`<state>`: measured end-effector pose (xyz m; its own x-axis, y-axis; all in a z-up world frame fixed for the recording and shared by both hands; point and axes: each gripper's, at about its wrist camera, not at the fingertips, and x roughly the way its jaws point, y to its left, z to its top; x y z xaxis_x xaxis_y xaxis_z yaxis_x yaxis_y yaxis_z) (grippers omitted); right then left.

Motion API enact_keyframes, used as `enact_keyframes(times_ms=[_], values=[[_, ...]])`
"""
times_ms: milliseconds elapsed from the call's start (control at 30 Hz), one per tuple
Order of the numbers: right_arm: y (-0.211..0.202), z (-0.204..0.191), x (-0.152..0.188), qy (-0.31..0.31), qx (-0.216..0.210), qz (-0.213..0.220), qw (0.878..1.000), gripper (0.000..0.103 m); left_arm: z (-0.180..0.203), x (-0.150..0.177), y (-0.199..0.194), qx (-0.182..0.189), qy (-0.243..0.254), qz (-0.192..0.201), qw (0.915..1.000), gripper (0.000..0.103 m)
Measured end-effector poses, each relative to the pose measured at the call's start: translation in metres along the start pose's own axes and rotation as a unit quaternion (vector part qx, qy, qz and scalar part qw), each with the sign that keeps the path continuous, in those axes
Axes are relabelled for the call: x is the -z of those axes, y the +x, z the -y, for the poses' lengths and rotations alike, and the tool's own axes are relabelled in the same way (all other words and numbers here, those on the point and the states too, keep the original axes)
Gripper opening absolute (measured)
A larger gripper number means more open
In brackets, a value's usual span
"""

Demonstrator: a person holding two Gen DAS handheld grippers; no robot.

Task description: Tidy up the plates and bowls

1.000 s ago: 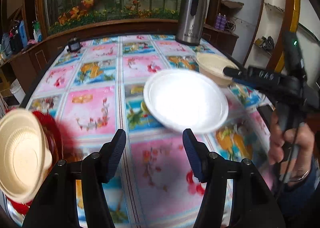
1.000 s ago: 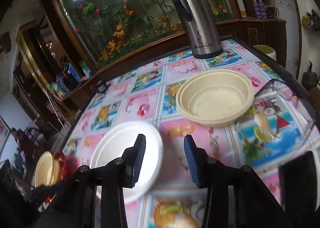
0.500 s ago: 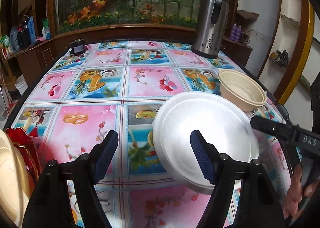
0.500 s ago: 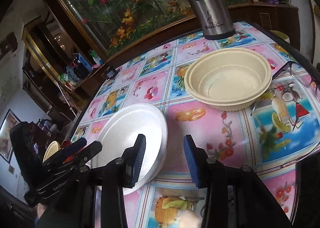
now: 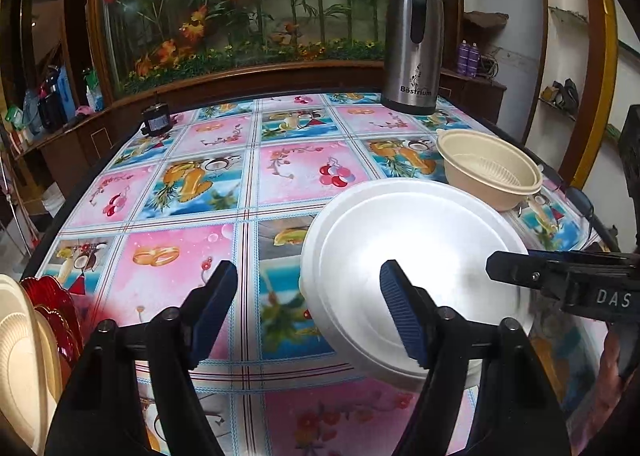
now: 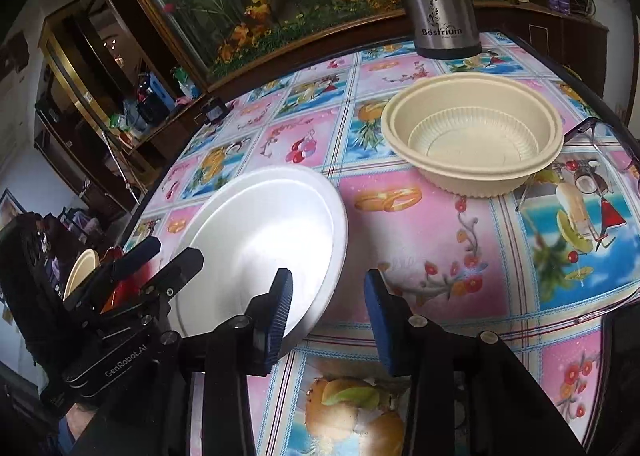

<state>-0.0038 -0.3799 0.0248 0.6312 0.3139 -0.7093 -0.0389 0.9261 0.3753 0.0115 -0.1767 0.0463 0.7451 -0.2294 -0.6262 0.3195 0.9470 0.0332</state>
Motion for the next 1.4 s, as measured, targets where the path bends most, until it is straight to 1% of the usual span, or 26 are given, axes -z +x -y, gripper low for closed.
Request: enact_keyframes(times_ms=[67, 100, 133, 233, 267, 333, 400, 533, 600, 733, 767, 900, 1000, 1100, 1133, 1167, 1233, 1267, 1400], values=[[0.002, 0.0, 0.001, 0.0, 0.003, -0.004, 1.0, 0.026, 0.0, 0.0, 0.001, -0.003, 0.002, -0.002, 1.0, 0.054], [0.002, 0.0, 0.001, 0.001, 0.003, -0.005, 1.0, 0.023, 0.0, 0.001, 0.003, -0.003, 0.003, -0.004, 1.0, 0.054], [0.003, 0.001, 0.002, 0.003, 0.002, -0.005, 1.0, 0.017, 0.001, 0.001, 0.004, -0.002, 0.003, -0.005, 1.0, 0.053], [0.003, 0.003, 0.002, 0.004, 0.003, -0.004, 1.0, 0.014, 0.002, 0.003, 0.006, -0.002, 0.008, -0.009, 0.9999, 0.048], [0.003, 0.003, 0.002, 0.004, 0.002, -0.003, 1.0, 0.013, 0.003, 0.003, 0.006, -0.001, 0.01, -0.01, 0.9999, 0.043], [0.003, 0.003, 0.001, 0.003, 0.001, -0.002, 1.0, 0.012, 0.005, 0.003, 0.007, 0.001, 0.013, -0.012, 0.9998, 0.038], [0.004, 0.003, 0.002, 0.003, 0.0, -0.003, 1.0, 0.012, 0.006, 0.003, 0.008, 0.004, 0.016, -0.014, 0.9998, 0.03], [0.006, 0.003, 0.001, 0.005, -0.003, -0.006, 1.0, 0.012, 0.009, 0.004, 0.007, 0.005, 0.02, -0.013, 0.9997, 0.029], [0.006, 0.003, 0.001, 0.005, -0.004, -0.007, 1.0, 0.012, 0.009, 0.004, 0.007, 0.006, 0.022, -0.013, 0.9997, 0.02], [0.006, 0.001, 0.001, 0.003, -0.006, -0.007, 1.0, 0.012, 0.009, 0.005, 0.007, 0.009, 0.023, -0.013, 0.9996, 0.018], [0.005, 0.0, 0.001, 0.003, -0.007, -0.006, 1.0, 0.012, 0.009, 0.005, 0.007, 0.011, 0.021, -0.014, 0.9996, 0.015], [0.005, -0.001, 0.001, 0.002, -0.009, -0.005, 1.0, 0.012, -0.002, 0.005, 0.014, 0.054, -0.013, -0.039, 0.9977, 0.009], [0.004, -0.003, 0.002, 0.0, -0.017, -0.002, 1.0, 0.012, -0.007, 0.006, 0.017, 0.068, -0.03, -0.049, 0.996, 0.008], [0.003, -0.004, 0.002, -0.002, -0.019, -0.003, 1.0, 0.012, -0.008, 0.008, 0.018, 0.068, -0.035, -0.052, 0.9957, 0.008], [0.002, -0.004, 0.002, -0.002, -0.021, -0.003, 1.0, 0.013, -0.008, 0.008, 0.018, 0.067, -0.034, -0.053, 0.9958, 0.008], [0.002, -0.005, 0.002, -0.004, -0.021, -0.005, 1.0, 0.016, -0.007, 0.008, 0.017, 0.065, -0.033, -0.051, 0.996, 0.008], [0.0, -0.006, 0.002, -0.002, -0.019, -0.007, 1.0, 0.017, -0.007, 0.008, 0.015, 0.06, -0.03, -0.047, 0.9966, 0.008], [0.0, -0.006, 0.003, -0.003, -0.02, -0.01, 1.0, 0.019, -0.007, 0.008, 0.014, 0.057, -0.03, -0.045, 0.9969, 0.008], [0.002, -0.009, 0.004, -0.004, -0.025, -0.022, 0.999, 0.023, -0.008, 0.008, 0.016, 0.049, -0.03, -0.048, 0.9972, 0.008]])
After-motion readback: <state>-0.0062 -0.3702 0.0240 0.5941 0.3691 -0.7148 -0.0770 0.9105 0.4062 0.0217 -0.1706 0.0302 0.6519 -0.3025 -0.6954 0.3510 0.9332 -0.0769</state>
